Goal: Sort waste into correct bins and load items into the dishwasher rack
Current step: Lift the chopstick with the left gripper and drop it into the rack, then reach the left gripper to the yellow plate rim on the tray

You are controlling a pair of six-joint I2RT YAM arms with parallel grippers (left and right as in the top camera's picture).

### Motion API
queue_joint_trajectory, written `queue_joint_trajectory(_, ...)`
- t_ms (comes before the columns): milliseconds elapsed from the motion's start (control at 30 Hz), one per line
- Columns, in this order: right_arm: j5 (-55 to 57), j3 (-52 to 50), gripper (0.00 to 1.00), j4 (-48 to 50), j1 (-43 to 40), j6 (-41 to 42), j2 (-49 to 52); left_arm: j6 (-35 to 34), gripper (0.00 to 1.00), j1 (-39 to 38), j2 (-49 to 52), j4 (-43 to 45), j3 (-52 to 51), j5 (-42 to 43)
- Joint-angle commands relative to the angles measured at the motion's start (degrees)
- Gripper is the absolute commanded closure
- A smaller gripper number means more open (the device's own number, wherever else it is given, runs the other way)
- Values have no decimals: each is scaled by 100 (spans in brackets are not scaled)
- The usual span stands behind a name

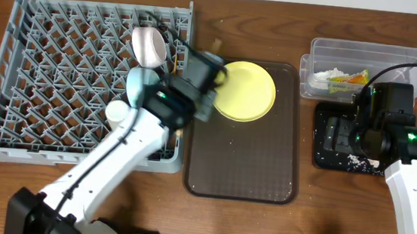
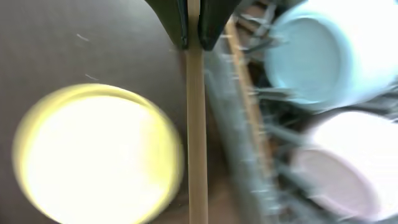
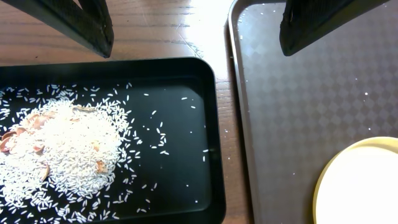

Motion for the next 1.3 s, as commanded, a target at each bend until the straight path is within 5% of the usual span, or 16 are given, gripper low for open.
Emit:
queue_joint_trajectory(0,-24,48,17,-2,-46,20,-50,81,94,570,48,94,13,-107)
queue_joint_trajectory(200,-24,48,17,0,-46,22,-50,79,94,1132,229,184,-2,761)
queue_joint_trajectory(533,-24,48,17,-2,-46,20,-50,74,94,1161,866,376,-4,800)
queue_joint_trajectory(633,-24,48,17,-2,-46,20,-50,74,84,1161,1001,426,-4,798)
queue_joint_trajectory(800,-24,48,16,-2,-46,20,-50,79,54,1161,922,422,-2,800)
queue_joint_trajectory(1267,-26,48,16,52,-46,22,-50,278,46,212,452,717,-4,1233)
